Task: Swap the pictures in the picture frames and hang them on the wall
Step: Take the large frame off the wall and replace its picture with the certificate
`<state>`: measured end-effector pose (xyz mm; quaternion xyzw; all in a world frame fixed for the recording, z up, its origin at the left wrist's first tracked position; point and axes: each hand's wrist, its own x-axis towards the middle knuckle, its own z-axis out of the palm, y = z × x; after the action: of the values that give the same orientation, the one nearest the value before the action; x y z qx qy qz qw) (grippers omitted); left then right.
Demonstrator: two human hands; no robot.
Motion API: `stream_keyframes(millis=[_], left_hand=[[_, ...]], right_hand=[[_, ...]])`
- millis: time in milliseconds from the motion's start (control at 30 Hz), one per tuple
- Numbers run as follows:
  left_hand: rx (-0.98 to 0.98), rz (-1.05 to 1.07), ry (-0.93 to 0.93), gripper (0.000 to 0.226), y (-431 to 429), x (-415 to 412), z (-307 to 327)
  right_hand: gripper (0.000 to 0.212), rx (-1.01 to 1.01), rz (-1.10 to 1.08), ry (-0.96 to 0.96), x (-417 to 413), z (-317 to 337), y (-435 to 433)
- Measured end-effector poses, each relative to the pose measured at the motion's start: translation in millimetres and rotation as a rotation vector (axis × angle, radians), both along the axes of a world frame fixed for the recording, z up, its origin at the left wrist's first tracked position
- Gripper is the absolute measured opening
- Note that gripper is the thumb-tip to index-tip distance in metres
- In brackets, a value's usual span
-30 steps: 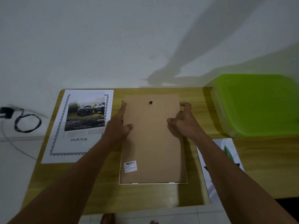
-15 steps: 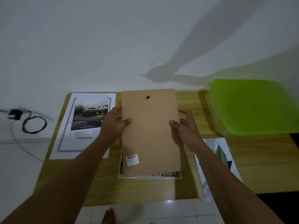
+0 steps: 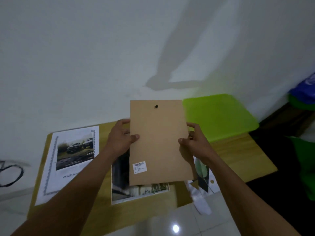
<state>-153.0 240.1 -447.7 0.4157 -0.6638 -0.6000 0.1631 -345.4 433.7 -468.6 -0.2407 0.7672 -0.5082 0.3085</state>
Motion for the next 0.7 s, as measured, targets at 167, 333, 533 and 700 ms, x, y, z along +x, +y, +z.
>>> stream_keyframes(millis=[167, 333, 533, 700], left_hand=[[0.026, -0.118, -0.001, 0.059, 34, -56, 18], [0.098, -0.293, -0.098, 0.082, 65, -115, 10], [-0.025, -0.191, -0.121, 0.089, 88, -191, -22], [-0.212, -0.147, -0.219, 0.068, 99, -240, -39]], right_hand=[[0.063, 0.011, -0.147, 0.046, -49, 16, 37], [0.078, 0.166, -0.085, 0.216, -114, 9, 63], [0.082, 0.277, -0.031, 0.244, -197, -4, 71], [0.071, 0.354, -0.01, 0.336, -253, -18, 58]])
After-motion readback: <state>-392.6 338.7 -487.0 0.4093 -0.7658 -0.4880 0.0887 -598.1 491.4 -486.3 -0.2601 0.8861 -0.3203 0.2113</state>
